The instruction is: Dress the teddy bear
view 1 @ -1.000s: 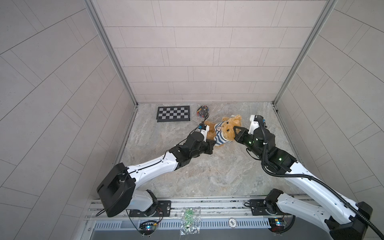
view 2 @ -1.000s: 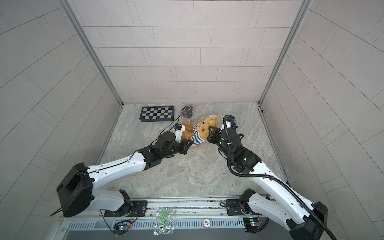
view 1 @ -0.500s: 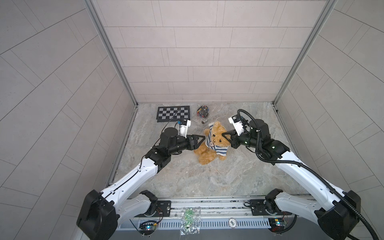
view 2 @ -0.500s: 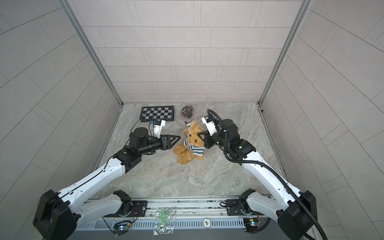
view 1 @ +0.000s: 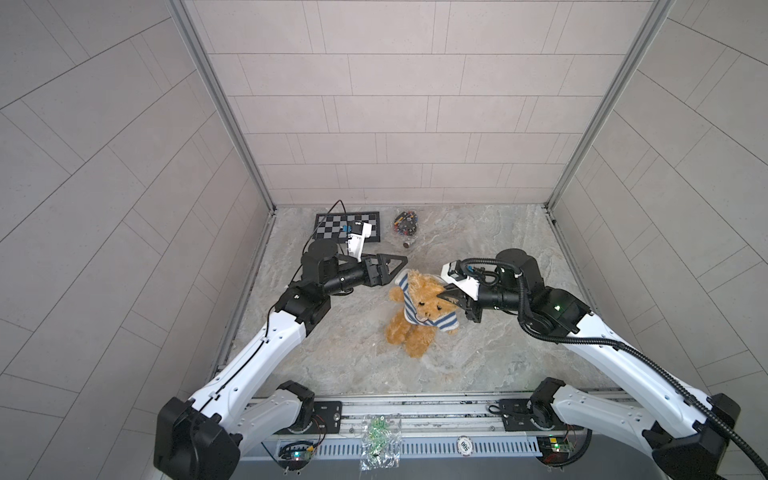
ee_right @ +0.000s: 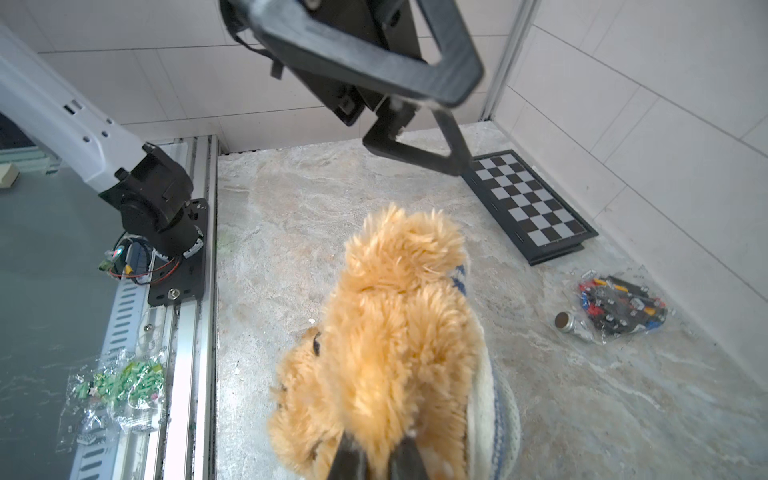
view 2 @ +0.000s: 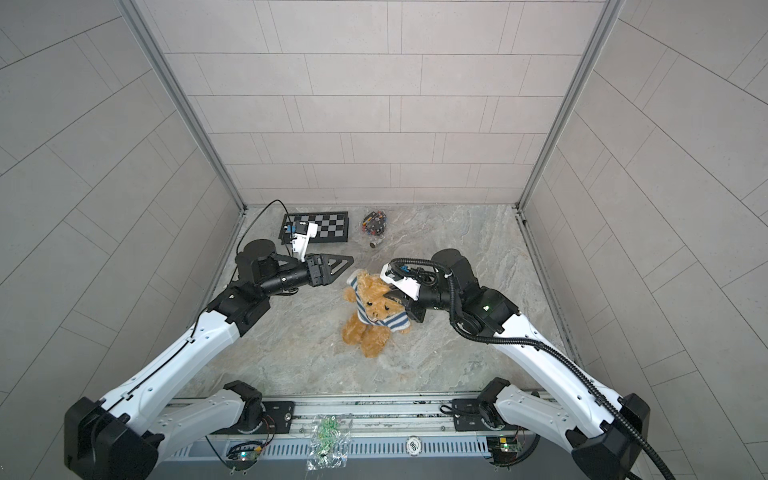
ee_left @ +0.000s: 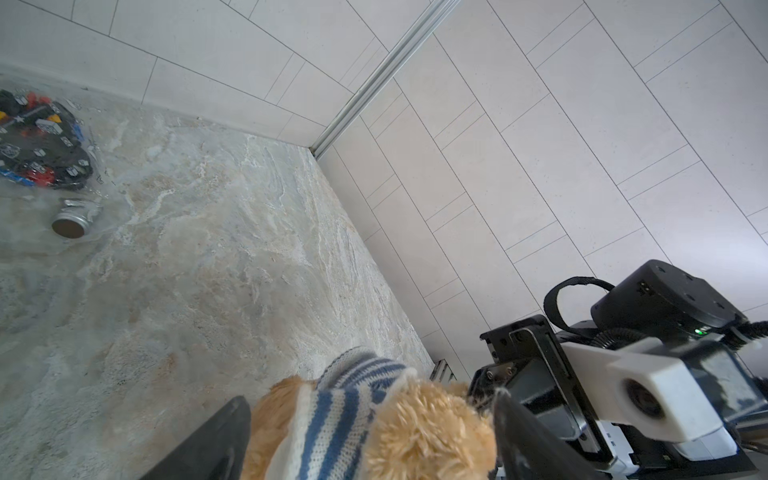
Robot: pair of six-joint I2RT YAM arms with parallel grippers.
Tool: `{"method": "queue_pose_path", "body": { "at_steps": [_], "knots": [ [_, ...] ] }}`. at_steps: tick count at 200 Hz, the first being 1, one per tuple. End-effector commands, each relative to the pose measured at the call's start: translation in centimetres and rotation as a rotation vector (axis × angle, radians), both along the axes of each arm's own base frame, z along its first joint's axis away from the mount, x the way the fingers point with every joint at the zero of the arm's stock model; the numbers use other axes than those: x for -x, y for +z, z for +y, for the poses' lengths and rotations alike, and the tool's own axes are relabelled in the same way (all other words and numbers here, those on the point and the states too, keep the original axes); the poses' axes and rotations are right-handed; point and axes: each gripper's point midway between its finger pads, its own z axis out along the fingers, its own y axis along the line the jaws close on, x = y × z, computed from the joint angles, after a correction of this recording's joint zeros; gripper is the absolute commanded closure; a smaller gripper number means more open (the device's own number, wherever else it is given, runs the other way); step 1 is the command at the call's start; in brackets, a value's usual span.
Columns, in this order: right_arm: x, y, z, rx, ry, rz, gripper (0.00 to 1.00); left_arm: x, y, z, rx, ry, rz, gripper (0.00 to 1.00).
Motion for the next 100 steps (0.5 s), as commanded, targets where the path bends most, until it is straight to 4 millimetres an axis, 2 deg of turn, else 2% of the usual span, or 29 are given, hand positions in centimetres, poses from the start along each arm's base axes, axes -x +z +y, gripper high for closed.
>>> {"method": "queue_pose_path", "body": {
  "at_steps": [1, 12, 29, 46, 100],
  "knots": [
    [1.0, 2.2, 0.4, -0.022, 0.101, -0.162, 1.0, 0.6, 0.6, -0.6, 0.036, -0.051, 0.004, 0.09],
    [1.3, 2.4, 0.5, -0.016, 0.119, -0.18, 1.0, 0.9, 0.1, -0.6, 0.028, -0.061, 0.017, 0.11],
    [1.8, 2.7, 0.3, -0.012, 0.143, -0.216, 1.0, 1.1, -1.1, 0.0, -0.001, -0.041, 0.047, 0.21],
    [1.9, 3.0, 0.0, -0.016, 0.134, -0.255, 1.0, 1.6, -2.1, 0.0, -0.011, -0.053, 0.079, 0.26],
    [2.4, 3.9, 0.3, -0.031, 0.166, -0.293, 1.0, 3.4, -3.2, -0.9, 0.019, -0.116, 0.112, 0.45]
  ]
}}
